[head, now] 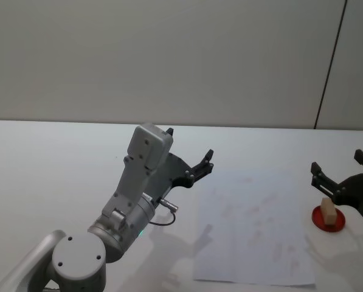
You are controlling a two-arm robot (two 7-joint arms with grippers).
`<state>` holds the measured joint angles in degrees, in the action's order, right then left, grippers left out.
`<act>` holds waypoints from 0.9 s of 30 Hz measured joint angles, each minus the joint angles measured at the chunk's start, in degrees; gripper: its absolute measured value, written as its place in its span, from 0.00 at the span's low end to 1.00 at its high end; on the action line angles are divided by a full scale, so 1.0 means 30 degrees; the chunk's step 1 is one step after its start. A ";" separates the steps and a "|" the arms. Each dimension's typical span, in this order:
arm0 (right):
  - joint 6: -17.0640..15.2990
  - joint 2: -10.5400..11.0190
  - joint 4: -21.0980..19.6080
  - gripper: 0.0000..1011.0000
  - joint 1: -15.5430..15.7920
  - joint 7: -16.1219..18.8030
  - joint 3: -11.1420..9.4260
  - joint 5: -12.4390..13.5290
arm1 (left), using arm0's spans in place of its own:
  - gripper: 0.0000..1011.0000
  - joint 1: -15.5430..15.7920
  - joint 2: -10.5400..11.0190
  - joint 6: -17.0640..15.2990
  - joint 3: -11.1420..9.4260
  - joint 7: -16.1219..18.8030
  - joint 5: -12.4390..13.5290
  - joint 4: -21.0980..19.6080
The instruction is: Use the one hand to pick up the stamp and affix it onto the A4 paper.
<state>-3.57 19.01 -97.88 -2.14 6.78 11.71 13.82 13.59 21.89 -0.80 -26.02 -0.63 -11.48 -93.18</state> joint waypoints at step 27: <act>0.0001 0.0001 0.0000 0.99 0.0000 -0.0001 -0.0001 0.0000 | 0.99 0.0000 0.0000 0.0000 0.0000 0.0001 0.0000 0.0001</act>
<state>-3.57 19.02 -97.88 -2.13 6.78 11.71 13.81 13.59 21.89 -0.80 -26.02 -0.62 -11.48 -93.17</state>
